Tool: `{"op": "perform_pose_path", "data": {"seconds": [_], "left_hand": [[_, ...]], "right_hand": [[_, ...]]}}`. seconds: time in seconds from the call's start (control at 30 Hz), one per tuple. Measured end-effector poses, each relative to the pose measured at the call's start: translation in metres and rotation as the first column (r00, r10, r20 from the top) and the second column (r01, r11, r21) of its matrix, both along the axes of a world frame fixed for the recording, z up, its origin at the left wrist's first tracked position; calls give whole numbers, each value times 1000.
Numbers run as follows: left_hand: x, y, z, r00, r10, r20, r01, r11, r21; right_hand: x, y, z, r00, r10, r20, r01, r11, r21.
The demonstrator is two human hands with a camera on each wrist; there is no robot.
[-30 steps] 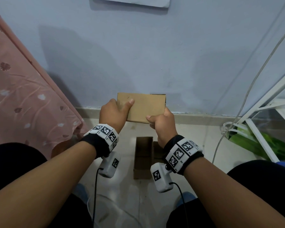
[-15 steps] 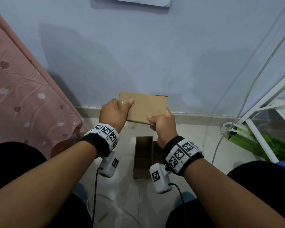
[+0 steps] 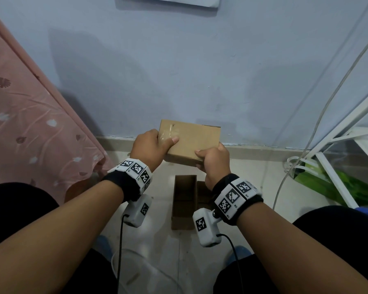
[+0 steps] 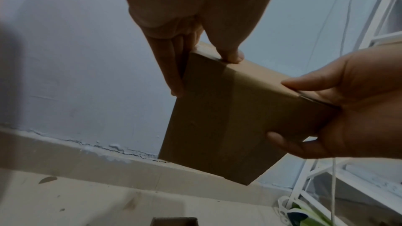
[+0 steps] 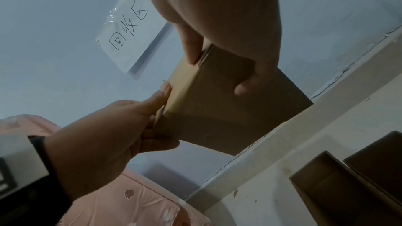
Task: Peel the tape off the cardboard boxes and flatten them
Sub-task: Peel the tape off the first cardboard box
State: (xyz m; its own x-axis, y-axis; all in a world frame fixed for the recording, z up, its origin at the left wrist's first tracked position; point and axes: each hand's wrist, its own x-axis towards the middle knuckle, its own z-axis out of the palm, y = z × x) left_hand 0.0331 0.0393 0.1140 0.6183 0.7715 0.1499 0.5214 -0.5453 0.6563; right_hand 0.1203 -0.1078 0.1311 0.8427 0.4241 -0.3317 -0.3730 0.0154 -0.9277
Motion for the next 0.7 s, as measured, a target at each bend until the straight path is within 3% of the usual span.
{"op": "perform_pose_path", "data": {"seconds": [0.2,0.33,0.53,0.7], "left_hand": [[-2,3,-3,998,-66,-21,67,997,32],[-4,7,1,998,-37,60,39,999,-26],[-2,-5,12,998,53,-36,-53,999,2],[-4,-2,4,1000,22,12,-22,1000,22]], "right_hand": [[4,-1,0,1000,-1,-19,0,997,-76],[5,-3,0,999,7,-36,-10,998,-69],[2,-1,2,999,38,-16,-39,998,-51],[3,-2,0,999,48,-11,-48,996,-73]]}}
